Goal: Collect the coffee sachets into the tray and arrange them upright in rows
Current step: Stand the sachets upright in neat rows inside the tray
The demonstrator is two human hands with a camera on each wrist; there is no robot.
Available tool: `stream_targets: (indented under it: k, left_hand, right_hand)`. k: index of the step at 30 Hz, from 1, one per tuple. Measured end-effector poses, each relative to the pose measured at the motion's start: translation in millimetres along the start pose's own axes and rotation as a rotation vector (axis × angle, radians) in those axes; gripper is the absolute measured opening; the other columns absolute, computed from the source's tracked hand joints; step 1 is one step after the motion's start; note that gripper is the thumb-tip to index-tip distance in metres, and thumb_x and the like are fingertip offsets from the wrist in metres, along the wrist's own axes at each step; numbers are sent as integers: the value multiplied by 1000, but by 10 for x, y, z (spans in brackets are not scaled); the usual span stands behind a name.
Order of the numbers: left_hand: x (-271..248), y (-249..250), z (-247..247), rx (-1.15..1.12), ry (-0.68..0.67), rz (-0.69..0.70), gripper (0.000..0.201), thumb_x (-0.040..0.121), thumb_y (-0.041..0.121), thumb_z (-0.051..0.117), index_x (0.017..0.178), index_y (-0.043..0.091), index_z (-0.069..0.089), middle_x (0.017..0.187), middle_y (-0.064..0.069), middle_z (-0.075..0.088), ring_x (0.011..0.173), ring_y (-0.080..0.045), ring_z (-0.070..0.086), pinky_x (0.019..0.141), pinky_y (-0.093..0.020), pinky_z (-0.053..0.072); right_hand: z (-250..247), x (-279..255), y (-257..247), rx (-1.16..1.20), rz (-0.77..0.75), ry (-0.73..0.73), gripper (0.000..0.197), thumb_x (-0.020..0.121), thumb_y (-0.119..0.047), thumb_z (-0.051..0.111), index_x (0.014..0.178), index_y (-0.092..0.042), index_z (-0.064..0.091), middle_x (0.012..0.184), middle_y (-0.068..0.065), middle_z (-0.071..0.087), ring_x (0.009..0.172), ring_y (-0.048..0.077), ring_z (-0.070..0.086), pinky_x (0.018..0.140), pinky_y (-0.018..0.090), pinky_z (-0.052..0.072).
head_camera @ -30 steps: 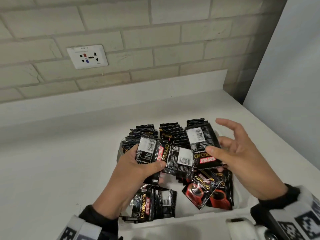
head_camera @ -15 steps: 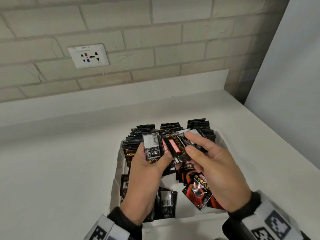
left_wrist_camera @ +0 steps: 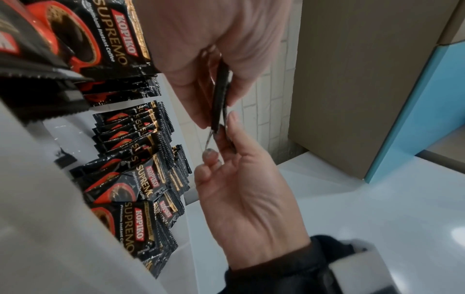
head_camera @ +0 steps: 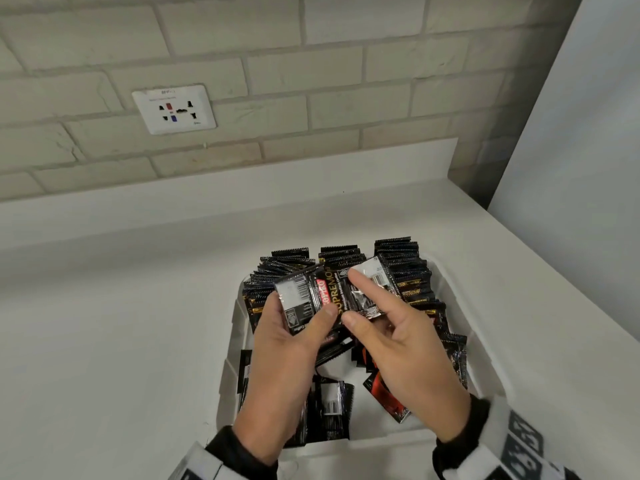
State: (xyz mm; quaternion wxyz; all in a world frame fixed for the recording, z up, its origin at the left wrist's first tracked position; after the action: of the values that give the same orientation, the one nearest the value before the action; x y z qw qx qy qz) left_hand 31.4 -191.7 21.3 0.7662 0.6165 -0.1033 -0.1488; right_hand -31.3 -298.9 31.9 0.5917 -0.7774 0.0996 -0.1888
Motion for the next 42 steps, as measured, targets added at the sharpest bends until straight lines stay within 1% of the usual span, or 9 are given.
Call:
stream_targets:
  k: [4, 7, 12, 19, 25, 28, 32, 37, 42]
  left_hand:
    - [33, 39, -89, 80, 15, -9, 33, 69, 14, 70, 100, 25, 65, 97, 0, 74, 94, -23, 69, 91, -52, 50]
    - [66, 62, -169, 102, 18, -54, 27, 79, 4, 67, 98, 23, 65, 95, -1, 74, 92, -25, 69, 91, -54, 49]
    - [54, 98, -151, 129, -63, -99, 27, 79, 4, 67, 99, 21, 66, 95, -2, 74, 95, -24, 69, 92, -50, 49]
    - [-12, 153, -116, 94, -150, -109, 35, 67, 20, 69, 102, 16, 65, 93, -5, 74, 91, -25, 70, 79, -40, 54]
    - [139, 395, -343, 96, -143, -93, 33, 71, 22, 57, 103, 17, 61, 86, -6, 75, 67, -15, 71, 66, -34, 56]
    - [272, 586, -598, 89, -58, 12, 23, 80, 20, 54, 102, 18, 62, 86, -1, 75, 67, -12, 70, 58, -22, 56]
    - [350, 751, -898, 56, 80, 102, 15, 94, 16, 47, 99, 19, 61, 78, 5, 74, 64, -8, 69, 56, -19, 55]
    - [325, 711, -1001, 67, 93, 52, 17, 95, 17, 45, 95, 18, 62, 74, 5, 73, 62, -7, 67, 56, -19, 55]
    - [274, 561, -913, 329, -93, -101, 15, 90, 18, 53, 91, 18, 68, 77, 1, 74, 64, -8, 67, 63, -25, 53]
  right_hand:
    - [-142, 5, 77, -341, -151, 46, 40, 86, -51, 52, 123, -55, 35, 76, -26, 47, 76, -8, 46, 65, 10, 36]
    - [-316, -29, 13, -765, -321, 224, 55, 73, -55, 53, 127, -45, 43, 106, -5, 39, 100, 9, 36, 88, 27, 35]
    - [-202, -122, -5, -1067, -517, -102, 82, 56, -29, 84, 128, -25, 45, 137, 6, 40, 126, 23, 34, 108, 34, 19]
    - [-108, 5, 101, -926, -619, -100, 65, 67, 14, 67, 125, -9, 53, 125, 6, 59, 115, 15, 47, 105, 28, 30]
    - [-200, 159, -86, -537, -330, -67, 34, 88, -4, 50, 118, -18, 56, 108, -5, 62, 96, -14, 47, 87, -3, 32]
    - [-307, 222, -204, -255, -88, 2, 24, 86, -12, 57, 97, -34, 58, 95, -11, 64, 78, -1, 61, 66, 11, 48]
    - [-326, 295, -299, 180, 97, 11, 20, 83, -4, 59, 88, -24, 65, 79, -8, 72, 69, 6, 68, 61, 17, 53]
    - [-198, 411, -396, 24, 44, -77, 24, 78, -7, 65, 78, -31, 62, 68, -18, 69, 60, -9, 61, 53, 4, 43]
    - [54, 554, -455, -377, 28, -297, 23, 80, -14, 67, 74, -31, 53, 78, -5, 65, 64, 15, 64, 61, 24, 53]
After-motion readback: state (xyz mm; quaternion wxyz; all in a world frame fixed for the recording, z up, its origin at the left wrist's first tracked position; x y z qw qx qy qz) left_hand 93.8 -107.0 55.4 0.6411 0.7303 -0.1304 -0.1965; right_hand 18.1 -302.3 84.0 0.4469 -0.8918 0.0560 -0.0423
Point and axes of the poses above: each hand's wrist, its own x-axis towards the middle knuckle, its own z-axis out of the palm, y = z × x, the point moved 2 cm from there along x, towards the middle knuckle
